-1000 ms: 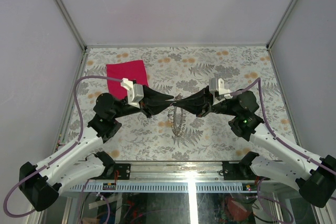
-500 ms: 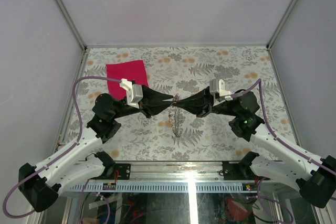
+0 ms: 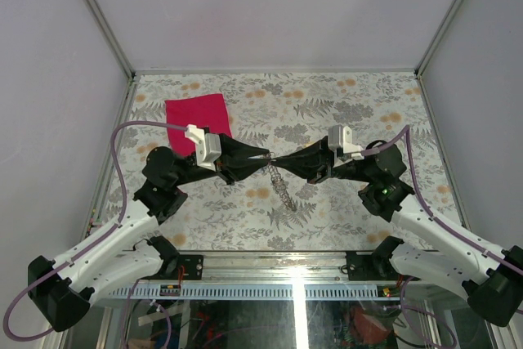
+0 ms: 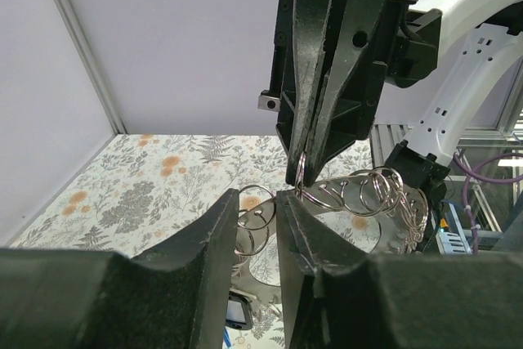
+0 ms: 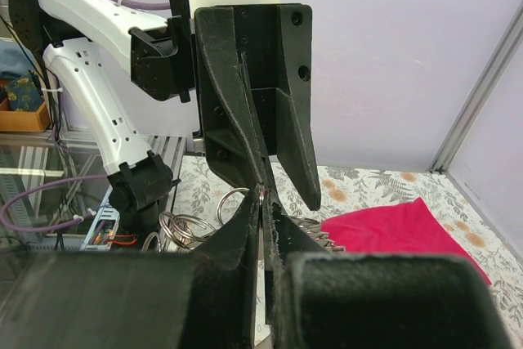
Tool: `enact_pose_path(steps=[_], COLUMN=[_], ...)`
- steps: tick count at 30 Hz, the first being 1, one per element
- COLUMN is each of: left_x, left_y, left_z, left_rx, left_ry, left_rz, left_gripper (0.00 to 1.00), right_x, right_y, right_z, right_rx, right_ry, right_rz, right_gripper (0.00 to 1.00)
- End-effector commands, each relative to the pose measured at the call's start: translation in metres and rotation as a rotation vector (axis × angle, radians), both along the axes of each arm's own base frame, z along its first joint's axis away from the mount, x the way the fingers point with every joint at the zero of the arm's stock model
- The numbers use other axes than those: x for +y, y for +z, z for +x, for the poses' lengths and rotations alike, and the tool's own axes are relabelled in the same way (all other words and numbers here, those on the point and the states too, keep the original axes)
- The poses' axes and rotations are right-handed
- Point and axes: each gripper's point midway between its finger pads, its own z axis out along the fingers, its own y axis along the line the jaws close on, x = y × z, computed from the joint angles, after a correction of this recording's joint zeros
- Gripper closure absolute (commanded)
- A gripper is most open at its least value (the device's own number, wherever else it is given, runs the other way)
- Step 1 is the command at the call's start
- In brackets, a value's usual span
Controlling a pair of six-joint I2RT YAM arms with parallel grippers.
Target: Put the keys on the keyring
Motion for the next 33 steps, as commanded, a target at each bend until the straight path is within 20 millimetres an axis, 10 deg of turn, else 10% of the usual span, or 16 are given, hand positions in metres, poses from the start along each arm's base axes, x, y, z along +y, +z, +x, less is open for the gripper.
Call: enact_pose_path(steps=[1,33], left_x=[0.003,-0.001], left_y=[0.011,0.021], left_z=[-0.007,-0.013], left_rx=[-0.05,-0.066], left_ry=[-0.005,-0.055], left_rz=[-0.016,-0.047], left_gripper=[0.73,0.67], right_x=[-0.01,-0.003], right_y=[0.035,0.022], right_z=[-0.003,-0.005], right_rx=[-0.104,-0.083], right_ry=[-0.047,0.001], right_rz=[0.097,0.066], right_gripper=[1.0,1.0])
